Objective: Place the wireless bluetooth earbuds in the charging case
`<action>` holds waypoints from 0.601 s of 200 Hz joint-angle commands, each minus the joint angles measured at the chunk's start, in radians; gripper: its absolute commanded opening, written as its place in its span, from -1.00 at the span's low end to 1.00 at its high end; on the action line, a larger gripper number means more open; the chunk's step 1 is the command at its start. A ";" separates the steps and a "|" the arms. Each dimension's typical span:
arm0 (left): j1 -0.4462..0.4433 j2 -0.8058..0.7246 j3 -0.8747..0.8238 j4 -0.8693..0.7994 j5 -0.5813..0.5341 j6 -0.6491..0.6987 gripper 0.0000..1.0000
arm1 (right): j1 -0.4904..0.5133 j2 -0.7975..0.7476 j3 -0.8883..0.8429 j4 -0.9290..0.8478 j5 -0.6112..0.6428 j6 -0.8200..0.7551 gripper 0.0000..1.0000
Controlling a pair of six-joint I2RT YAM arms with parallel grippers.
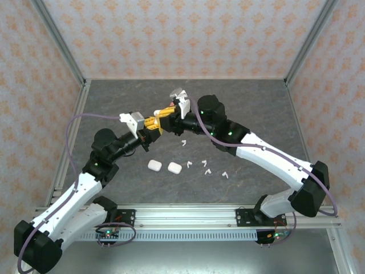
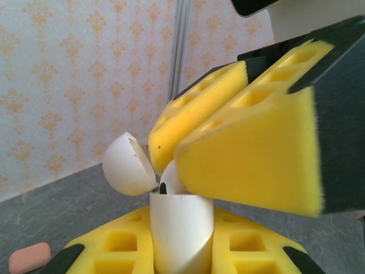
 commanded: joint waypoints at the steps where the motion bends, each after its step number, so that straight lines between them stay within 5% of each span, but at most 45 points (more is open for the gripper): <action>1: -0.014 -0.012 0.017 0.049 0.007 -0.006 -1.00 | -0.007 0.008 0.078 -0.037 -0.096 0.022 -0.25; 47: -0.016 -0.028 0.013 0.040 -0.001 -0.003 -1.00 | -0.062 -0.002 0.189 -0.151 -0.088 0.014 -0.06; 120: -0.017 -0.036 0.010 0.037 -0.001 0.000 -1.00 | -0.182 -0.009 0.175 -0.293 0.104 0.116 -0.04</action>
